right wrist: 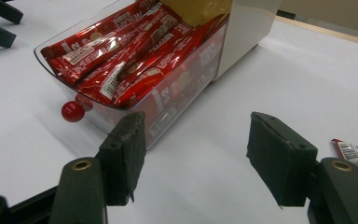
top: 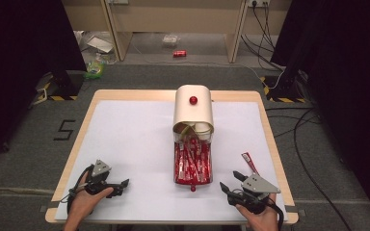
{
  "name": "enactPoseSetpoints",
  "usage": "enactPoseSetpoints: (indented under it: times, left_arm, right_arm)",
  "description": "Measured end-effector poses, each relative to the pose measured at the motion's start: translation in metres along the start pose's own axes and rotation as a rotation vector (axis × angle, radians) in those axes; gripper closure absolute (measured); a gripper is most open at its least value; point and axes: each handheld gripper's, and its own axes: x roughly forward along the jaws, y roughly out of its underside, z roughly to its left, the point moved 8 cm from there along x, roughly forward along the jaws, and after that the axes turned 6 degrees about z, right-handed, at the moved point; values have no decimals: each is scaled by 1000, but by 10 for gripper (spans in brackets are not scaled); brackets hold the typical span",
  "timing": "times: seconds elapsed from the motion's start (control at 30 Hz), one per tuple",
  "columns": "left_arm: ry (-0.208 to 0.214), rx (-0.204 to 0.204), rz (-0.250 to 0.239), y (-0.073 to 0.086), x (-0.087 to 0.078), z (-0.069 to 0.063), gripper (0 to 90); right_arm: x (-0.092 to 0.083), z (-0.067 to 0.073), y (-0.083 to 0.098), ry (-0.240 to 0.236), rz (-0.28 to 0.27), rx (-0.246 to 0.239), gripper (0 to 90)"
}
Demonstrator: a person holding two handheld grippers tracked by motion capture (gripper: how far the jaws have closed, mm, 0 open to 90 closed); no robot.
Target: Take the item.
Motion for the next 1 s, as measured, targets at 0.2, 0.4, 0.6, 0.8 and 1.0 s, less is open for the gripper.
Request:
enactPoseSetpoints:
  times: [0.2, 0.4, 0.6, 0.8, 1.0]
  left_arm:
    - [0, 0, 0, 0, 0, 0, 61]
    - [0, 0, 0, 0, 0, 0, 61]
    - [0, 0, 0, 0, 0, 0, 61]
    - [-2, 3, 1, 0, 0, 0, 60]
    - [-4, 5, 2, 0, 0, 0, 58]
  right_arm:
    - [-1, 5, 1, -13, -1, -7, 376]
    - [-1, 11, 2, -29, 0, -19, 375]
    - [-2, 17, 3, -39, 3, -27, 374]
    - [3, 23, 5, -52, 17, -42, 372]
    - [6, 27, 6, -61, 28, -49, 350]
